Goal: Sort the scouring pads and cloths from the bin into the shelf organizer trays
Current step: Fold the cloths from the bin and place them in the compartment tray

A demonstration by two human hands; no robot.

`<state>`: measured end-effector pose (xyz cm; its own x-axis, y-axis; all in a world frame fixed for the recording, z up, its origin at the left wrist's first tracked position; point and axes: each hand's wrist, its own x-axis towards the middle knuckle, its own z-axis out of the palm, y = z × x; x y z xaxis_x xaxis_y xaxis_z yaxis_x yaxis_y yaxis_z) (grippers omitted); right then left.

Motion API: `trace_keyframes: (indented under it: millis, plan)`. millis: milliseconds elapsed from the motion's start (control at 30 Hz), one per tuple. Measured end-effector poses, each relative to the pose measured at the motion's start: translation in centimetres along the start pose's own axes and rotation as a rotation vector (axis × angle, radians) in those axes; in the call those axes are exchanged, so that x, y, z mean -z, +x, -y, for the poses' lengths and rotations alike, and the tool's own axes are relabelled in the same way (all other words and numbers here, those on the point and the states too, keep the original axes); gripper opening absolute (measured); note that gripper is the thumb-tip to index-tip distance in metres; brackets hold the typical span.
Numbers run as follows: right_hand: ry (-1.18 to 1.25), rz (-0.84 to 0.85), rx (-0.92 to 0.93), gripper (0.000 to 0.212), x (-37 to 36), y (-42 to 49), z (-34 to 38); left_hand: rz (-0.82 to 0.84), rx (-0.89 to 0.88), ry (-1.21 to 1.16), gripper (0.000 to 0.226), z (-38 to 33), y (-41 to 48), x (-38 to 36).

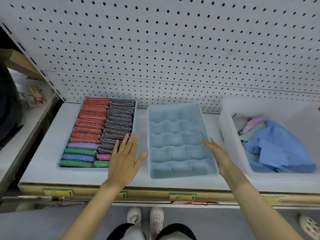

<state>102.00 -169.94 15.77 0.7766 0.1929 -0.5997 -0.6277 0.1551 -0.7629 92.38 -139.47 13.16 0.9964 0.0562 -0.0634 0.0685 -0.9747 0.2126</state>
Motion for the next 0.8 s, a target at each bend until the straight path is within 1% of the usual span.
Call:
trace_keyframes:
  millis: [100,233,333,533,667,733,800]
  plan:
    - [0.000,-0.009,0.018,0.040,-0.7,1.3,-0.9,-0.017,0.014,0.024,0.077,0.4,0.2,-0.2]
    - [-0.017,-0.034,0.038,0.035,-2.3,2.3,-1.2,-0.025,0.050,0.049,0.078,2.8,1.1,0.2]
    - [-0.037,-0.053,0.059,0.035,-3.2,2.9,-1.2,-0.011,0.038,0.055,0.080,4.2,1.6,0.5]
    - [-0.020,-0.059,0.071,0.035,-4.5,2.9,-1.8,0.004,0.034,0.038,0.087,3.8,1.4,0.8]
    - [-0.032,-0.100,0.079,0.034,-5.2,2.2,-1.8,0.039,0.024,-0.004,0.088,3.7,1.6,1.2]
    - [-0.086,-0.144,0.112,0.036,-5.4,2.1,-1.9,0.035,-0.012,0.000,0.083,3.1,1.8,1.8]
    - [-0.252,-0.237,0.190,0.046,-5.5,2.0,-2.0,0.016,-0.102,0.019,0.079,2.1,2.2,2.0]
